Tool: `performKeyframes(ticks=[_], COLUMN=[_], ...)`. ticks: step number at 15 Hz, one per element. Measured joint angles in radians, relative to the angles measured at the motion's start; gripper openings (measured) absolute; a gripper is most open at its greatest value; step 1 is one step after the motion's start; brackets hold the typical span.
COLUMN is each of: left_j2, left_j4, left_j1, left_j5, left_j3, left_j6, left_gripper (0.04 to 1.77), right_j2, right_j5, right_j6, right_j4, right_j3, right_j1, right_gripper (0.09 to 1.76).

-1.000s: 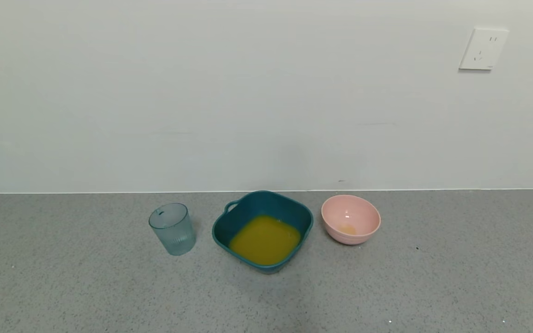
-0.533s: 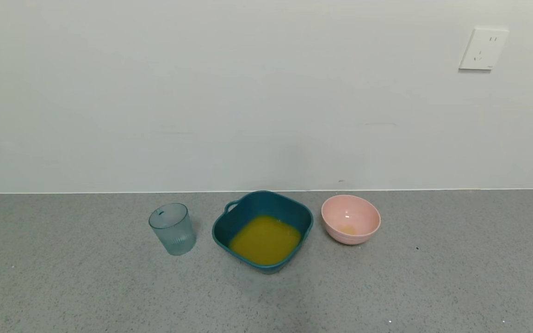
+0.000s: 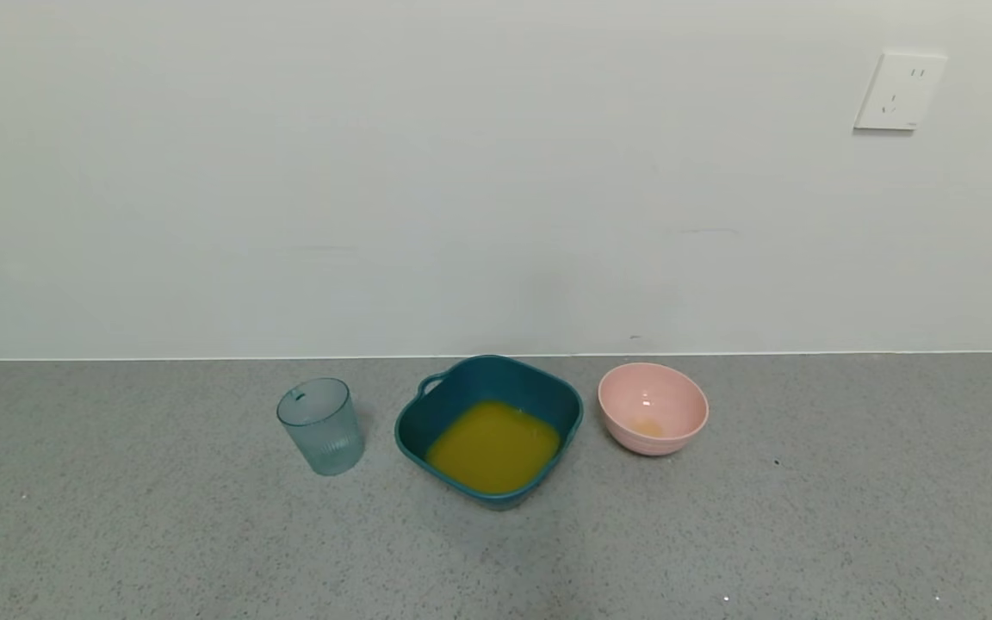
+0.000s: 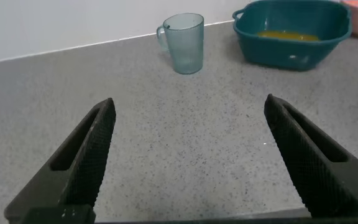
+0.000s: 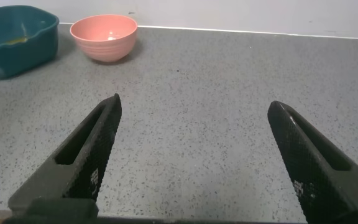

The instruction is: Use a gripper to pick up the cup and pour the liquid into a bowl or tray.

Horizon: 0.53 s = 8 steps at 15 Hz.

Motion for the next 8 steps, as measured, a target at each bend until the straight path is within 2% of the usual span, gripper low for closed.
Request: performKeyframes(ticks=[4,8], left_j2=[0.0,0.0], left_j4=[-0.004,-0.004], left_j1=[0.0,0.0], left_j5=[0.025,0.029], left_j3=[0.0,0.0], left_j6=[-0.089,-0.091], left_gripper=[1.72,1.72], right_j2=[0.0,0.0], right_j5=[0.0,0.0], right_j6=[0.0,0.0], right_j4=[0.0,-0.001], right_j3=[0.0,0.0], right_j1=[0.0,0.0], right_gripper=[1.71,1.71])
